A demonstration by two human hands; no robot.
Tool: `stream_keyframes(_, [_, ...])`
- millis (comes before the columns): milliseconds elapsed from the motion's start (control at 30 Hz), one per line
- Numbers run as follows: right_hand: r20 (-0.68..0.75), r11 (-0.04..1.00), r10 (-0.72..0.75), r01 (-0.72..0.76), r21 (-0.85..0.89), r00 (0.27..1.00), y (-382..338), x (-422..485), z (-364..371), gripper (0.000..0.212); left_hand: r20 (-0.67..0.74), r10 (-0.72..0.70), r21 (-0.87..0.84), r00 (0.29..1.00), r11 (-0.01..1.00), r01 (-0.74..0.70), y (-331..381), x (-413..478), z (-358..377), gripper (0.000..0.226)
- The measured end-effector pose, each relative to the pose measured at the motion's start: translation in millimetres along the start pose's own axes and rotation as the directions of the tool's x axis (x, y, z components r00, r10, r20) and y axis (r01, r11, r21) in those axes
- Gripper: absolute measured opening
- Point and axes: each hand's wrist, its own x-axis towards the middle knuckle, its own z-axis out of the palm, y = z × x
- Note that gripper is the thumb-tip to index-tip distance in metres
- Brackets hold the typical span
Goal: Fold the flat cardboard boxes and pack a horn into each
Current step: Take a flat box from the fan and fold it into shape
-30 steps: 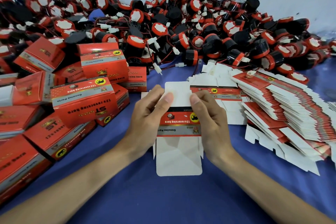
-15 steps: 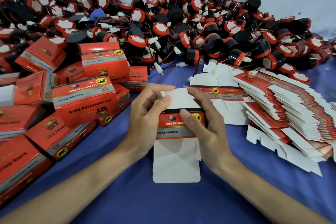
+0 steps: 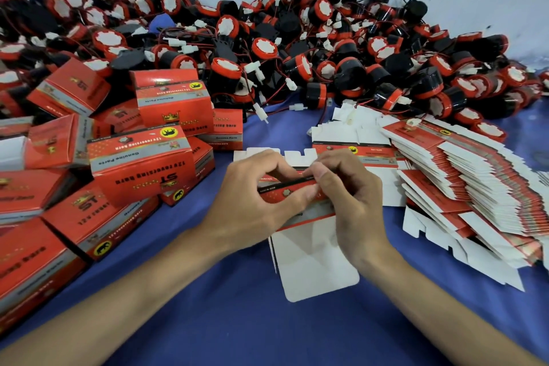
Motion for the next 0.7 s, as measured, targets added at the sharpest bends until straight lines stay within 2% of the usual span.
stream_keyframes(100, [0.002, 0.999, 0.006, -0.006, -0.034, 1.0, 3.7, 0.1, 1.5, 0.014, 0.121, -0.06, 0.046, 0.991, 0.997, 0.054, 0.3, 4.2, -7.8, 0.048])
stream_keyframes(200, [0.015, 0.996, -0.032, 0.033, -0.084, 0.999, 5.1, -0.5, 3.9, 0.012, 0.182, -0.113, 0.042, 0.977, 0.993, 0.108, -0.6, 6.9, -10.3, 0.049])
stream_keyframes(333, [0.048, 0.99, -0.037, 0.043, -0.131, 0.998, 5.7, -0.4, 5.3, 0.013, 0.25, -0.169, -0.039, 0.953, 0.982, 0.185, -3.9, 9.9, -11.7, 0.04])
stream_keyframes(467, [0.065, 0.982, -0.035, 0.046, -0.183, 0.997, 4.8, 2.0, 5.7, 0.016, 0.333, -0.191, -0.168, 0.923, 0.952, 0.258, -5.0, 8.7, -9.4, 0.02])
stream_keyframes(700, [0.094, 0.984, 0.016, 0.001, -0.179, 0.995, 6.0, 4.0, 3.7, 0.017, 0.425, -0.3, -0.259, 0.854, 0.864, 0.432, -10.1, 12.4, -14.5, 0.026])
